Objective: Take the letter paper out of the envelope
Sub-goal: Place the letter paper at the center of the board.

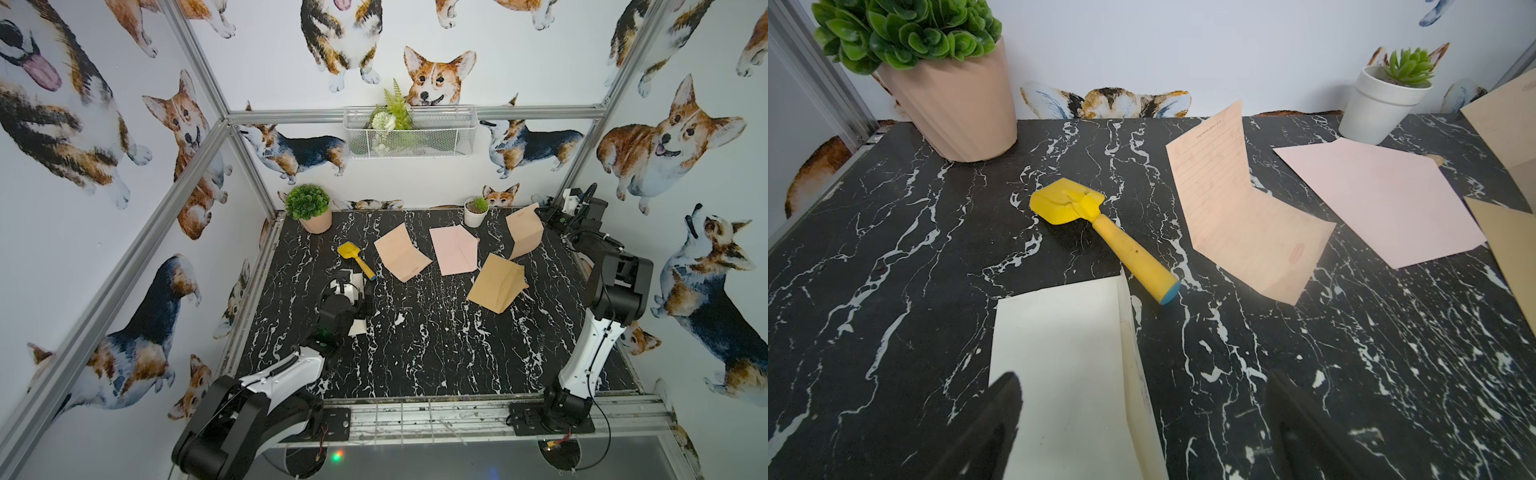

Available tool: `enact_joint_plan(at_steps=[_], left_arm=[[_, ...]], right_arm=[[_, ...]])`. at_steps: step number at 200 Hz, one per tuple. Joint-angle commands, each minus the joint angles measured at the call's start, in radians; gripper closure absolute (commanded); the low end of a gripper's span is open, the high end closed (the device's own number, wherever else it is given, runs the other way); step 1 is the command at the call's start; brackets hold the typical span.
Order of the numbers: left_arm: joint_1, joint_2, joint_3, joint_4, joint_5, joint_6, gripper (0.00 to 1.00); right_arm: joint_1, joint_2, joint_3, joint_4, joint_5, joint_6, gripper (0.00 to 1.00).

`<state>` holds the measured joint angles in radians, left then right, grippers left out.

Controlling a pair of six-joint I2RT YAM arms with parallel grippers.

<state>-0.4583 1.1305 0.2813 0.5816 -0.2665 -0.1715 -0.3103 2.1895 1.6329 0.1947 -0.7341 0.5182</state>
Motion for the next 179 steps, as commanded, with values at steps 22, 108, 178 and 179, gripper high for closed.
enact_joint_plan(at_steps=[22, 108, 178, 179], left_arm=[[0.001, 0.016, 0.007, 0.039, 0.01, -0.006, 0.07], [0.001, 0.025, 0.007, 0.046, 0.019, -0.002, 0.07], [0.001, 0.014, 0.004, 0.046, 0.023, 0.0, 0.07], [0.0, 0.014, 0.003, 0.046, 0.023, 0.0, 0.07]], right_arm=[[-0.009, 0.08, 0.077, -0.066, -0.028, -0.076, 1.0], [-0.013, 0.147, 0.259, -0.436, 0.171, -0.293, 1.0], [-0.013, 0.124, 0.231, -0.442, 0.183, -0.304, 0.92], [-0.013, 0.123, 0.23, -0.441, 0.183, -0.304, 0.93]])
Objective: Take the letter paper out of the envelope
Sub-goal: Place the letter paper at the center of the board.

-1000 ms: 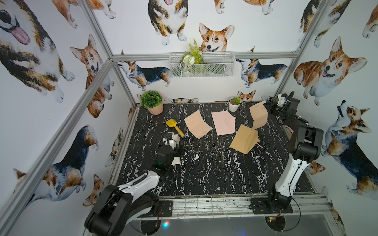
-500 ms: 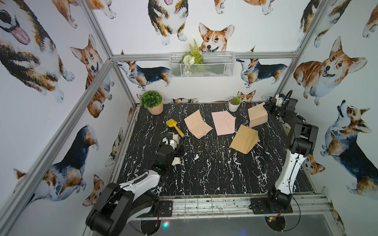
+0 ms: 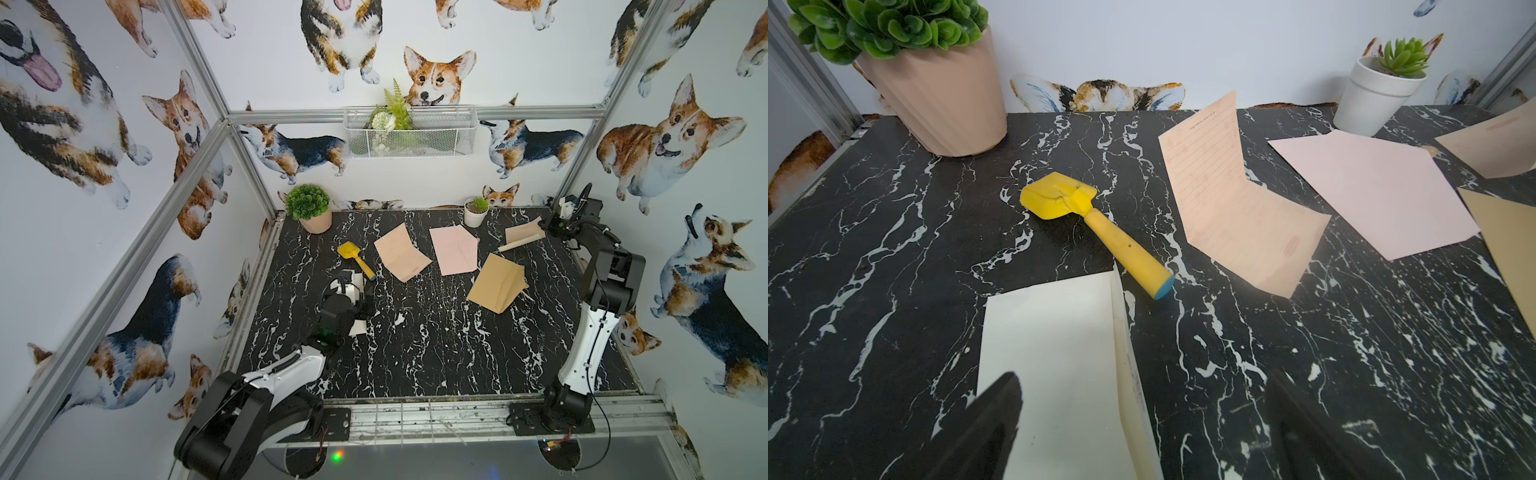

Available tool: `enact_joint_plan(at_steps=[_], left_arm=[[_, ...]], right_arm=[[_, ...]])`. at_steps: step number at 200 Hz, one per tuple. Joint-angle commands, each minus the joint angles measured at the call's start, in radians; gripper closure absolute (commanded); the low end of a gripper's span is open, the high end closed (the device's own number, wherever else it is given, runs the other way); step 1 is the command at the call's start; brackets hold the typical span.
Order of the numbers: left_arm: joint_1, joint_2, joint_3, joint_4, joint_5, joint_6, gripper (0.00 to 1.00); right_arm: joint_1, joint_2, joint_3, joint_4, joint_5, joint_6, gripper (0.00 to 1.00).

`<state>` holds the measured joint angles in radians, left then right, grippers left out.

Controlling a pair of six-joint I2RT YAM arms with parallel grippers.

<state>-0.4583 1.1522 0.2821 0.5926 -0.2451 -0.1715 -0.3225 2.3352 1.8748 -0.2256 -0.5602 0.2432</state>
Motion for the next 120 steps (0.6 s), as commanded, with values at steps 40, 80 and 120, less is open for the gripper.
enact_joint_plan(at_steps=[40, 80, 120], left_arm=[[0.001, -0.018, -0.002, 0.035, 0.001, 0.0, 0.07], [0.001, -0.023, -0.005, 0.037, 0.003, 0.001, 0.07], [0.001, -0.026, -0.004, 0.035, 0.003, 0.002, 0.07]], right_arm=[[0.0, -0.083, -0.11, 0.073, 0.014, -0.044, 0.79], [0.0, -0.134, -0.153, 0.13, -0.005, -0.056, 0.51], [0.035, -0.234, -0.217, 0.141, 0.032, -0.089, 0.49]])
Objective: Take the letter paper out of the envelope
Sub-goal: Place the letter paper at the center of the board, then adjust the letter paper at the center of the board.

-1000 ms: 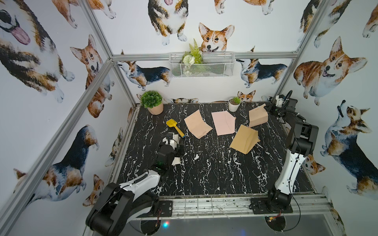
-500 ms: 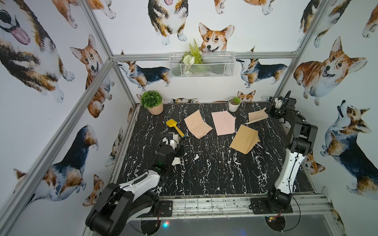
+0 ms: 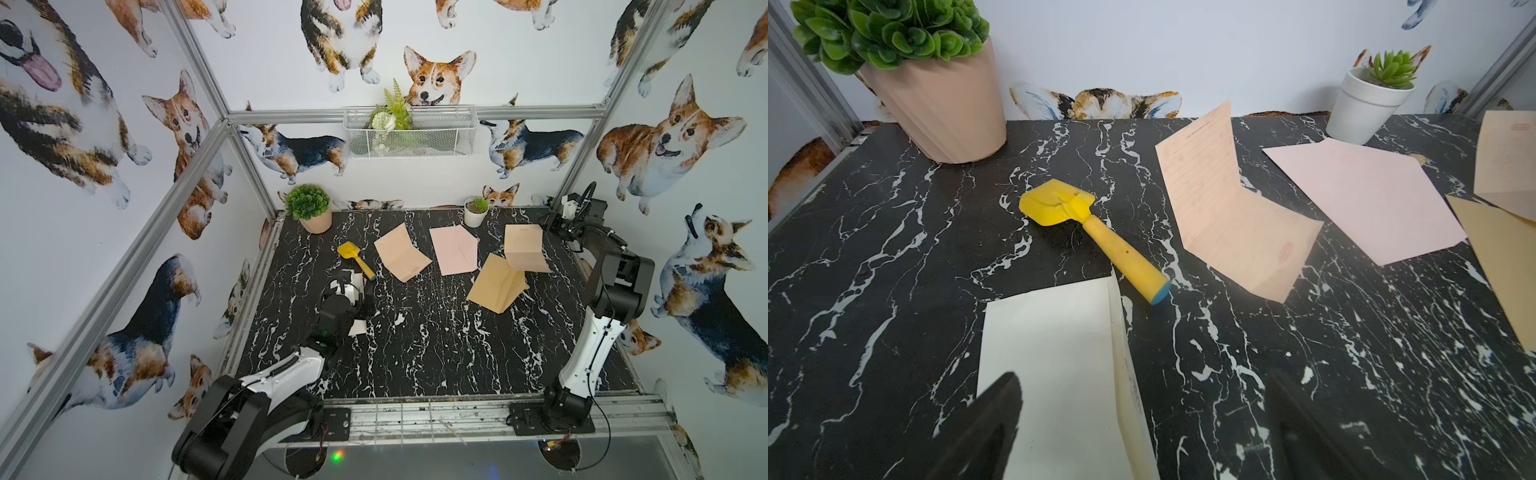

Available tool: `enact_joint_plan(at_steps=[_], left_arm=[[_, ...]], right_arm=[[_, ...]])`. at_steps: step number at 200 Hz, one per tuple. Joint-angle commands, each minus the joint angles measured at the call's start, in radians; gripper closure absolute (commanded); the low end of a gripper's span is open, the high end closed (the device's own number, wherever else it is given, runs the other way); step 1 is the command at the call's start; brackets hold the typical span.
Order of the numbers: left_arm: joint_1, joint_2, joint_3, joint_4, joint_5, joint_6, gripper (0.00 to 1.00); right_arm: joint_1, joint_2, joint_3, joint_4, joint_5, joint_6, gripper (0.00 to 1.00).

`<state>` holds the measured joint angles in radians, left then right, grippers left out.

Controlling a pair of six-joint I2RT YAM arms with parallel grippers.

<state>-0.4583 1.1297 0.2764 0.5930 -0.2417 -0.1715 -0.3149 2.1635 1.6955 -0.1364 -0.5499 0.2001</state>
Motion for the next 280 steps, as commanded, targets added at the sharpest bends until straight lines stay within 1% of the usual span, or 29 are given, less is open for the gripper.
enact_joint_plan(at_steps=[1, 25, 43, 64, 87, 99, 114, 132, 143, 164, 178, 197, 212, 236, 254, 280], left_arm=[[0.001, -0.004, 0.002, 0.035, -0.001, 0.002, 0.07], [0.001, -0.008, 0.002, 0.032, -0.001, 0.002, 0.07], [0.0, -0.02, 0.002, 0.028, -0.001, 0.003, 0.07], [0.0, -0.031, 0.0, 0.024, -0.001, 0.003, 0.07], [0.001, -0.034, 0.001, 0.02, 0.0, 0.004, 0.07], [0.0, -0.04, 0.002, 0.015, 0.002, 0.006, 0.07], [0.0, -0.049, 0.002, 0.01, 0.001, 0.006, 0.07], [0.0, -0.059, -0.003, 0.01, -0.001, 0.004, 0.07], [0.001, -0.06, -0.004, 0.013, -0.002, 0.004, 0.07], [0.001, -0.062, -0.005, 0.013, -0.004, 0.004, 0.07], [0.001, -0.062, -0.005, 0.013, -0.003, 0.004, 0.07], [0.001, -0.062, -0.004, 0.013, -0.002, 0.004, 0.07], [0.001, -0.062, -0.005, 0.013, -0.002, 0.005, 0.07], [0.001, -0.061, -0.005, 0.013, -0.001, 0.006, 0.07], [0.001, -0.061, -0.005, 0.013, -0.001, 0.006, 0.07], [0.001, -0.059, -0.003, 0.011, 0.0, 0.006, 0.07]], right_arm=[[0.029, -0.066, -0.04, 0.052, 0.024, -0.049, 0.49], [0.08, -0.12, -0.049, 0.026, 0.091, -0.081, 0.48], [0.107, -0.157, -0.06, 0.008, 0.107, -0.062, 0.49], [0.146, -0.242, -0.164, 0.055, 0.087, 0.01, 0.5], [0.228, -0.319, -0.267, 0.068, 0.082, 0.06, 0.52], [0.282, -0.322, -0.278, 0.032, 0.067, 0.061, 0.53], [0.34, -0.284, -0.251, -0.057, 0.05, 0.041, 0.55], [0.368, -0.222, -0.213, -0.157, 0.067, 0.03, 0.57], [0.364, -0.184, -0.196, -0.197, 0.083, 0.043, 0.57], [0.347, -0.1, -0.118, -0.325, 0.059, 0.048, 0.57], [0.346, -0.082, -0.101, -0.388, 0.094, 0.035, 0.57], [0.344, -0.097, -0.132, -0.39, 0.167, 0.033, 0.54], [0.323, -0.095, -0.144, -0.389, 0.19, 0.047, 0.53], [0.244, -0.06, -0.146, -0.385, 0.151, 0.102, 0.53], [0.185, -0.049, -0.165, -0.34, 0.127, 0.143, 0.53], [0.138, -0.038, -0.165, -0.328, 0.128, 0.158, 0.53]])
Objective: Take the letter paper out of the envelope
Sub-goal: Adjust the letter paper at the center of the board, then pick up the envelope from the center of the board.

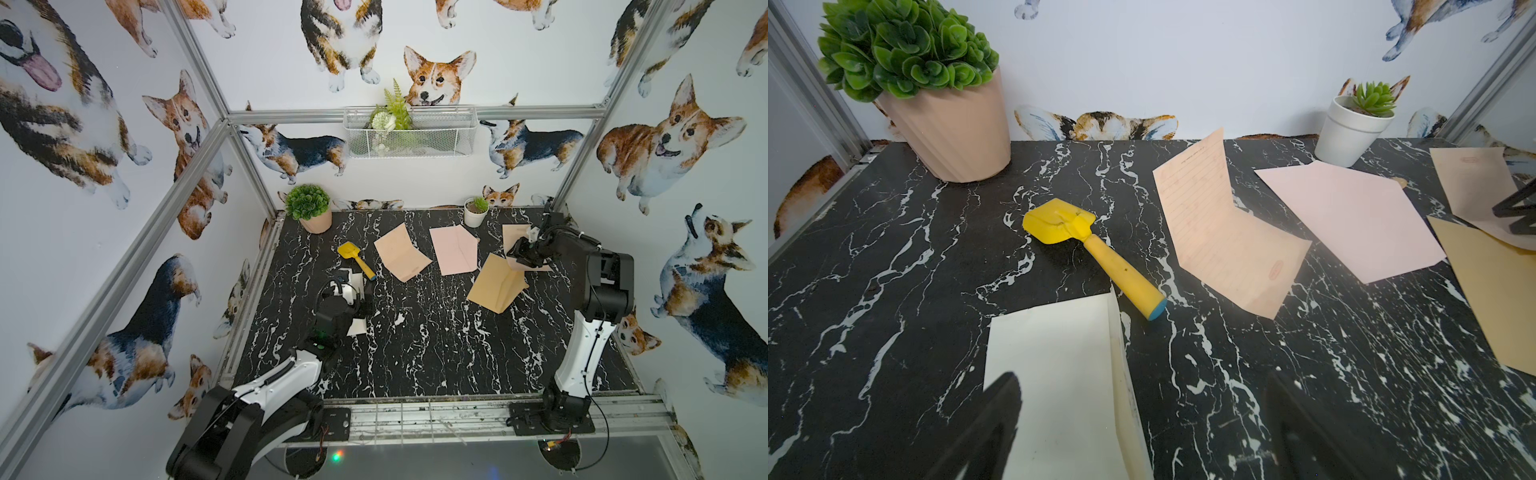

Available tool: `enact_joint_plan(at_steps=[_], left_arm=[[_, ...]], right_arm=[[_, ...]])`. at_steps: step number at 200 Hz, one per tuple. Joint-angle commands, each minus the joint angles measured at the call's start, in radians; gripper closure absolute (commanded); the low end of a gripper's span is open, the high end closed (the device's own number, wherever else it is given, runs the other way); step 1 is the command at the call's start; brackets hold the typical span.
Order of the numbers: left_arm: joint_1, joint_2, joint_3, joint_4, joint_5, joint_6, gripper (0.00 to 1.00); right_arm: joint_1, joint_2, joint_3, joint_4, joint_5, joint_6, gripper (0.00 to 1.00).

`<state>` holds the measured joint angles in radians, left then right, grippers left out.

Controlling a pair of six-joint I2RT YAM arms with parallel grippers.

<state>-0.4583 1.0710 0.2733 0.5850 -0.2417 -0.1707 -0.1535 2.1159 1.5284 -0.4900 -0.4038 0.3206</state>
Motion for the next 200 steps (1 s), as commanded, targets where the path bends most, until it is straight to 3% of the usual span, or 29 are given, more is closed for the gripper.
enact_joint_plan(at_steps=[1, 84, 113, 153, 200], left_arm=[[0.0, 0.0, 0.001, 0.019, -0.001, 0.005, 0.07], [0.001, 0.001, 0.0, 0.021, -0.001, 0.004, 0.07], [0.0, 0.003, 0.0, 0.019, -0.003, 0.004, 0.07], [0.001, -0.012, 0.006, -0.006, -0.031, -0.009, 0.06], [0.007, -0.089, 0.014, -0.092, -0.128, -0.042, 0.03]], right_arm=[[-0.025, 0.012, 0.003, 0.025, -0.018, 0.038, 0.53], [-0.078, 0.068, 0.102, -0.06, 0.066, 0.0, 0.52], [-0.032, -0.014, 0.06, -0.035, 0.098, -0.034, 0.54], [0.252, -0.257, -0.01, -0.011, 0.25, -0.121, 0.54], [0.806, -0.391, -0.224, 0.131, 0.461, -0.096, 0.48]])
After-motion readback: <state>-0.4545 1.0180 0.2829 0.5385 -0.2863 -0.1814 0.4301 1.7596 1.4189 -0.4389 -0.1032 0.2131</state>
